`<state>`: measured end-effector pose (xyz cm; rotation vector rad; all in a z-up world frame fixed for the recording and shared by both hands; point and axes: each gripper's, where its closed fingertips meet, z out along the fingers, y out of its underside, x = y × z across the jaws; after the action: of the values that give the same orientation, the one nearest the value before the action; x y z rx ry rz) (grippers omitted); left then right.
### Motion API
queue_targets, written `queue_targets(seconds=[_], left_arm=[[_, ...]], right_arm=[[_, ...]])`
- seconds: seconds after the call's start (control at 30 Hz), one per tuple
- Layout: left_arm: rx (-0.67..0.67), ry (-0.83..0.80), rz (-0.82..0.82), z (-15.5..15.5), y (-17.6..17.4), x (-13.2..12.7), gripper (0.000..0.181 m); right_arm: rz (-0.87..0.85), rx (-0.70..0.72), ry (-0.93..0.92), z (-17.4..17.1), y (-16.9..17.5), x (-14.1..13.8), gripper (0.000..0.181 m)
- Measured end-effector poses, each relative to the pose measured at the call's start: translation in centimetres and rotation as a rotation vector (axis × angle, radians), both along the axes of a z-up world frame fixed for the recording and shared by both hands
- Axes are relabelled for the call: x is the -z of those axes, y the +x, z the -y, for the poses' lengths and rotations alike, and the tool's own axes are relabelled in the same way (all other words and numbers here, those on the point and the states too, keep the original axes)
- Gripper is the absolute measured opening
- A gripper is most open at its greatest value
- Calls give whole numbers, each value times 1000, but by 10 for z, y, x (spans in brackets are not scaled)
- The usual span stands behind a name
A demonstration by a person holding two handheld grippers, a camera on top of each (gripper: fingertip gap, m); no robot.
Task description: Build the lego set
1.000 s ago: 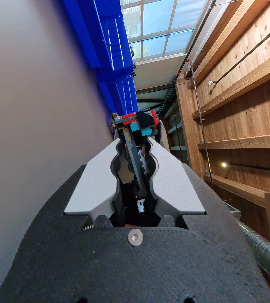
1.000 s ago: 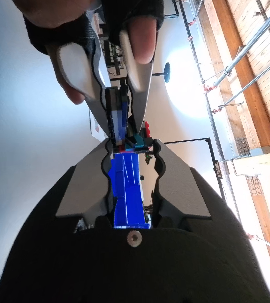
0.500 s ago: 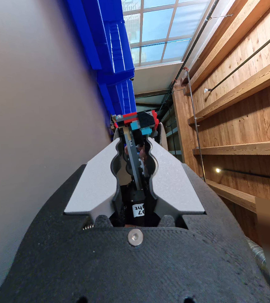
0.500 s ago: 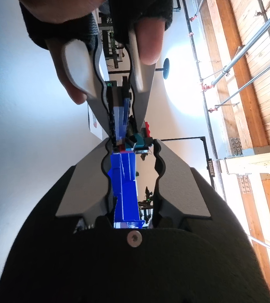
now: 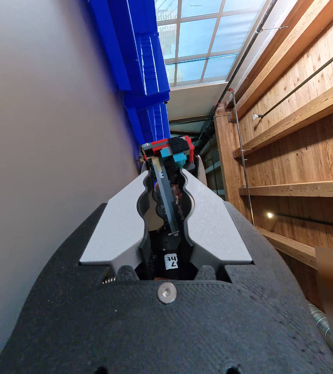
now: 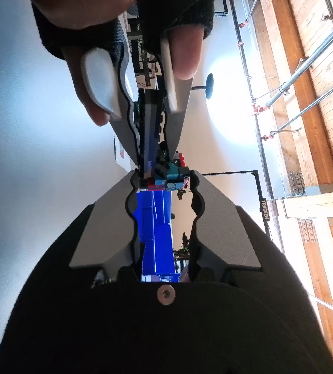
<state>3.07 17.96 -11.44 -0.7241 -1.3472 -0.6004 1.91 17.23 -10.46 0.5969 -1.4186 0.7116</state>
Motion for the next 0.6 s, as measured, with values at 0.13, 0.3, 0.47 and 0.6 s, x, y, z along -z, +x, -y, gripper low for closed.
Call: queue_targets(seconds=[0.13, 0.3, 0.47, 0.6], left_arm=[[-18, 4, -1, 4, -2, 0, 25], [-29, 3, -2, 10, -4, 0, 24], [-6, -6, -2, 6, -2, 0, 24], [11, -22, -2, 1, 0, 2, 24]], right_arm=[[41, -23, -17, -1, 2, 1, 50], [128, -70, -83, -2, 5, -4, 57], [116, -89, -67, -1, 7, -3, 61], [115, -109, -52, 1, 10, -1, 61]])
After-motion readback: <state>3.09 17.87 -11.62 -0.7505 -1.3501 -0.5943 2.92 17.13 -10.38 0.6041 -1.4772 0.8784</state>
